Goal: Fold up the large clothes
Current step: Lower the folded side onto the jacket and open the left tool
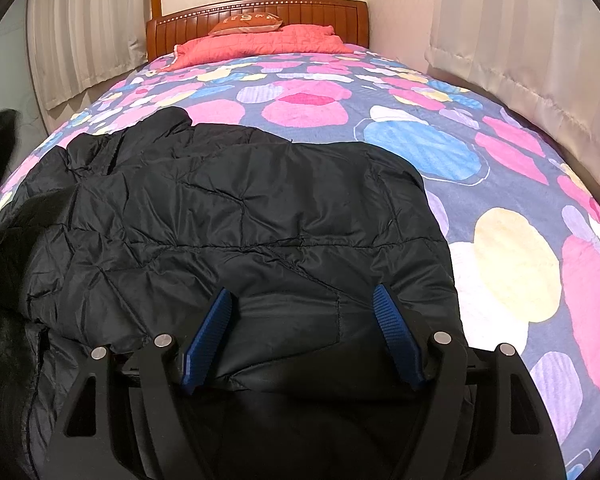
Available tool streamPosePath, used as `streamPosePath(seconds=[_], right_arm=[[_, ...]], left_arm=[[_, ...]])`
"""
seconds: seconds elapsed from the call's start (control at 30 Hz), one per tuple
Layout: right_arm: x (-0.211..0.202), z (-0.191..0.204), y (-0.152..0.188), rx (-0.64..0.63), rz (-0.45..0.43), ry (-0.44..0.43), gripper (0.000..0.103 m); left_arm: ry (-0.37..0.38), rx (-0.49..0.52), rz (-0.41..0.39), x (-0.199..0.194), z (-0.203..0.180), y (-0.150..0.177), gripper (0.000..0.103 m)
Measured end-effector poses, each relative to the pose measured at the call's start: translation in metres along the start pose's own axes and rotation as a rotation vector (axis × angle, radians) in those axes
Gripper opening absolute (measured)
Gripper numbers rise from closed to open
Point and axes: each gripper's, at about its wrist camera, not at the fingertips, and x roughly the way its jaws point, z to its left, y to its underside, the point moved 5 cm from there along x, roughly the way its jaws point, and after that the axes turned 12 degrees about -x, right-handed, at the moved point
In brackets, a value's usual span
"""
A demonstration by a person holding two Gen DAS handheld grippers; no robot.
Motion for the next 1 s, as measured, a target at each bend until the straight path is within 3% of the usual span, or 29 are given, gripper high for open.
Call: streamPosePath(seconds=[0.13,0.17,0.2,0.27,0.4,0.5,0.7,0.93,0.97,1.0], right_arm=[[-0.001,0.001,0.001,0.001,-0.001,-0.002,0.075],[0.000,0.001,0.001,-0.002,-0.001,-0.003,0.075],[0.000,0.001,0.000,-0.003,-0.001,-0.003,0.076],[0.000,0.002,0.000,-0.006,-0.001,-0.003,0.076],[-0.003,0.004,-0.002,-0.015,0.011,0.006,0.076],[-0.017,0.011,-0.007,-0.014,0.008,-0.002,0.076],[-0.043,0.066,-0.036,-0.036,-0.045,-0.157,0.076],[-0.015,0.148,-0.059,-0.071,0.005,-0.305,0.075],[-0.012,0.155,-0.059,-0.071,0.014,-0.319,0.068],[-0.009,0.163,-0.058,-0.078,0.022,-0.335,0.040]], left_arm=[[0.009,0.043,0.085,0.027,-0.022,0.021,0.010],[0.005,0.053,0.091,0.026,-0.025,0.024,0.019],[0.011,0.071,0.095,0.025,-0.031,0.027,0.038],[0.040,0.083,0.074,0.010,-0.034,0.028,0.060],[0.084,0.089,0.050,-0.020,-0.030,0.026,0.062],[0.077,0.047,0.020,-0.043,-0.002,0.018,0.066],[-0.063,-0.036,-0.034,-0.065,0.085,0.004,0.066],[-0.189,-0.137,-0.034,-0.075,0.174,0.005,0.067],[-0.196,-0.146,-0.030,-0.076,0.182,0.007,0.067],[-0.202,-0.157,-0.025,-0.076,0.189,0.008,0.067]])
